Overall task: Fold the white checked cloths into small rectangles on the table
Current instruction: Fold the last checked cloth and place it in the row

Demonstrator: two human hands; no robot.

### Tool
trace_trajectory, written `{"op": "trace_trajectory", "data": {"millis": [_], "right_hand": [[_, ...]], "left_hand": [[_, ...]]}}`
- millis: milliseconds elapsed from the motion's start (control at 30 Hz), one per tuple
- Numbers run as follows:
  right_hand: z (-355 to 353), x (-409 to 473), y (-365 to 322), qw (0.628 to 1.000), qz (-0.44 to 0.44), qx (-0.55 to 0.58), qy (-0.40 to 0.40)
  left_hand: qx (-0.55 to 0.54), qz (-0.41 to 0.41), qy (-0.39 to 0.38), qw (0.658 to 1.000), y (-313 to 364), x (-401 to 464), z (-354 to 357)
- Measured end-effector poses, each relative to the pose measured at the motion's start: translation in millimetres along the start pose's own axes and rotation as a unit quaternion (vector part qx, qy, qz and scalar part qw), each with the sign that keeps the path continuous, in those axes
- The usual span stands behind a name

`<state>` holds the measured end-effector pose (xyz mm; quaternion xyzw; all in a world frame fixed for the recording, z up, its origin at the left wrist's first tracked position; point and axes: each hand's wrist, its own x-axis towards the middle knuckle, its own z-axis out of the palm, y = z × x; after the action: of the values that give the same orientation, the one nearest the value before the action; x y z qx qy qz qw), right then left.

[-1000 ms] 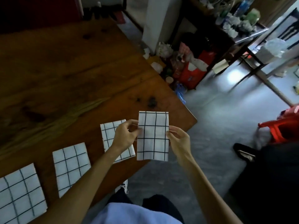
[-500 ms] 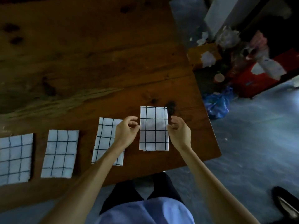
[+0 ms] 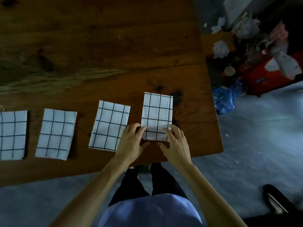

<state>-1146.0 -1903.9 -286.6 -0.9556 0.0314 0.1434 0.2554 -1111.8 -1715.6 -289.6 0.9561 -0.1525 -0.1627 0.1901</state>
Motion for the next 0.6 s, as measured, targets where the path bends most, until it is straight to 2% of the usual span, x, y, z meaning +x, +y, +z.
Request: {"op": "trace_trajectory", "data": {"millis": [267,600], "right_hand": [[-7.4,6.9,17.1,0.999,-0.033,0.01,-0.007],[-11.1,5.1,24.7,0.999,-0.034,0.016,0.011]], "left_hand": [[0.03,0.007,0.043,0.999,19.2,-1.2,11.0],[0.027,-0.019,0.027,0.999,31.9,-0.8,14.3]]}}
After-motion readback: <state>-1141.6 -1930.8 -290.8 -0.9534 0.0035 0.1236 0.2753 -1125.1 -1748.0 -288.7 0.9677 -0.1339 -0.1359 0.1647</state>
